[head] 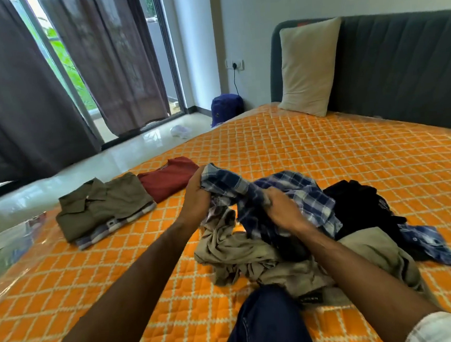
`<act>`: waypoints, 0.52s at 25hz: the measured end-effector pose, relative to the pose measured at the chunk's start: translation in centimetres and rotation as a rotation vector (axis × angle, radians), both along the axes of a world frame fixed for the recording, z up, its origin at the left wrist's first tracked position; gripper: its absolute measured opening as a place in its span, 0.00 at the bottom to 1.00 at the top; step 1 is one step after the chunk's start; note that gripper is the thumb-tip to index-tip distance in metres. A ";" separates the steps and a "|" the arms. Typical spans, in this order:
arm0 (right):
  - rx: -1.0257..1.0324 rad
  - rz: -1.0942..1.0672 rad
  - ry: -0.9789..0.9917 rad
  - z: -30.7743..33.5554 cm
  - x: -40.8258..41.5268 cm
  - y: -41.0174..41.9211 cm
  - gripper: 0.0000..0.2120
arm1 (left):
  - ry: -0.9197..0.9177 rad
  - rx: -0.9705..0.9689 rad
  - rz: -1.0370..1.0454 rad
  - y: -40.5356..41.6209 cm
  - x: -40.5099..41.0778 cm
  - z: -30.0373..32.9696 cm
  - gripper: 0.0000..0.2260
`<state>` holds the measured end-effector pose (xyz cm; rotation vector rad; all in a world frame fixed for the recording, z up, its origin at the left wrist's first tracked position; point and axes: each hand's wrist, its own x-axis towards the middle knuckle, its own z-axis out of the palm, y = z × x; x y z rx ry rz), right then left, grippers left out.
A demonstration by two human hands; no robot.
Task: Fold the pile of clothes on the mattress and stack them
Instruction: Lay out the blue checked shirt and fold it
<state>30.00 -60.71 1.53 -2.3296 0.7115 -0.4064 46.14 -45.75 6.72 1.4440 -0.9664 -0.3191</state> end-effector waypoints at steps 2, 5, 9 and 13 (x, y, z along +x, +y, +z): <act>0.148 -0.104 -0.270 4.2 2.1 -0.1 0.13 | 0.016 -0.039 0.081 0.7 1.1 1.0 0.10; 0.432 -0.138 -0.495 12.6 6.6 -0.5 0.13 | -0.082 0.084 0.129 2.8 4.7 1.5 0.19; 0.553 -0.017 -0.669 20.8 9.8 4.4 0.12 | -0.365 0.155 0.065 3.7 4.9 4.5 0.49; 0.593 0.396 -0.913 27.6 11.6 12.2 0.13 | 0.001 -0.195 0.293 3.8 3.3 13.4 0.15</act>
